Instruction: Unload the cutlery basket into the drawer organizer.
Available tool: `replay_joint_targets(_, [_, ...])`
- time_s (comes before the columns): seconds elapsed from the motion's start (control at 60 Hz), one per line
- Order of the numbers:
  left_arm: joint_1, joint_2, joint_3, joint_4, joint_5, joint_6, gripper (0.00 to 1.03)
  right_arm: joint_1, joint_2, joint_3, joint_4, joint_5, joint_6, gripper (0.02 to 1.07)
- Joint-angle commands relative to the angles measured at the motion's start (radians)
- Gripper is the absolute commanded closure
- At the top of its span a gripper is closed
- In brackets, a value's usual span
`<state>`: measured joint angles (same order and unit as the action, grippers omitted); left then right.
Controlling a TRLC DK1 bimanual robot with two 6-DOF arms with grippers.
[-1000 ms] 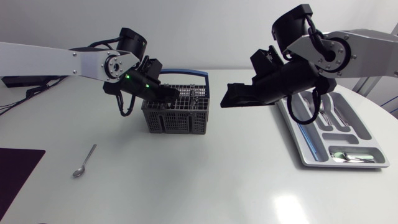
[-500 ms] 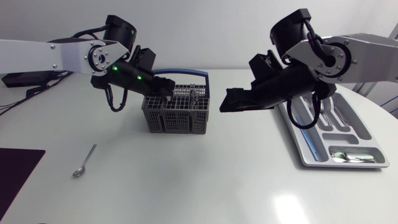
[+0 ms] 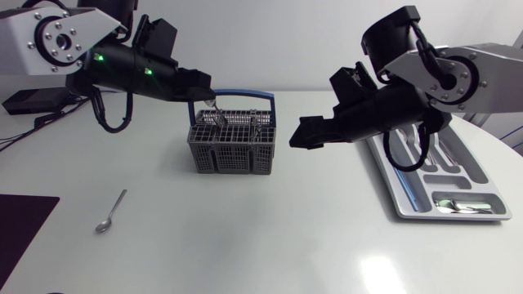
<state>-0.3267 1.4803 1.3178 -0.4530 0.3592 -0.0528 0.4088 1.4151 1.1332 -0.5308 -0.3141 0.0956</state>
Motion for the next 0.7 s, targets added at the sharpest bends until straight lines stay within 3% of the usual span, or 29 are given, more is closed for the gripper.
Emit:
replay_joint_targets(0.0, [-0.017, -0.049, -0.038, -0.018, 0.006, -0.007, 0.99, 0.012, -0.036, -0.036, 0.012, 0.001, -0.063, 0.07])
replay_joint_targets(0.383, [-0.147, -0.170, -0.127, -0.039, 0.040, -0.010, 0.99, 0.067, -0.128, -0.131, -0.003, 0.000, -0.432, 0.07])
replay_joint_targets(0.683, [-0.184, -0.147, -0.163, -0.052, 0.202, -0.007, 0.99, 0.091, -0.228, -0.217, 0.040, -0.086, -0.485, 0.10])
